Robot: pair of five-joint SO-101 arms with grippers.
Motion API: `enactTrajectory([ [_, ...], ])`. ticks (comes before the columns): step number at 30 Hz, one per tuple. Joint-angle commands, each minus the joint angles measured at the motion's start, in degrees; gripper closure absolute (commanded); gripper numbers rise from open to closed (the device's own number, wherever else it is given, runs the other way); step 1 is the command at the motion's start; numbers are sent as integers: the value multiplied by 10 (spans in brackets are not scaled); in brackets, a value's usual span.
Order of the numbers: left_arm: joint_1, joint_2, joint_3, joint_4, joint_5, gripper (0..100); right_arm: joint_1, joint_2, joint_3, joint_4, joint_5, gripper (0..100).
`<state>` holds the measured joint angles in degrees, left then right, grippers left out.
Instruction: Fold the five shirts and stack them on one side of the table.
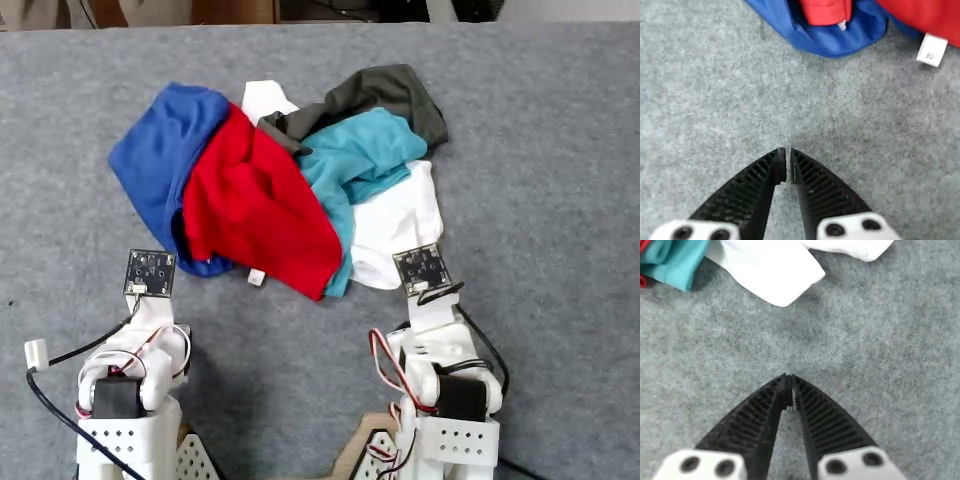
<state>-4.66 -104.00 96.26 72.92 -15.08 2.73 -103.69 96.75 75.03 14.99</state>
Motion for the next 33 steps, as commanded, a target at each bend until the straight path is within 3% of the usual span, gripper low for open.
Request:
enactTrajectory([
  [1,4,-3,6,3,-4,961,-2,-53,0,3,6,992],
  [25,0,-3,6,2,-6,961,-2,-53,0,3,6,992],
  [30,-2,-3,-5,-64,-51,961,-2,-53,0,3,6,992],
  [33,-10,-2,-52,-72,-7,959,-2,-53,0,3,6,992],
])
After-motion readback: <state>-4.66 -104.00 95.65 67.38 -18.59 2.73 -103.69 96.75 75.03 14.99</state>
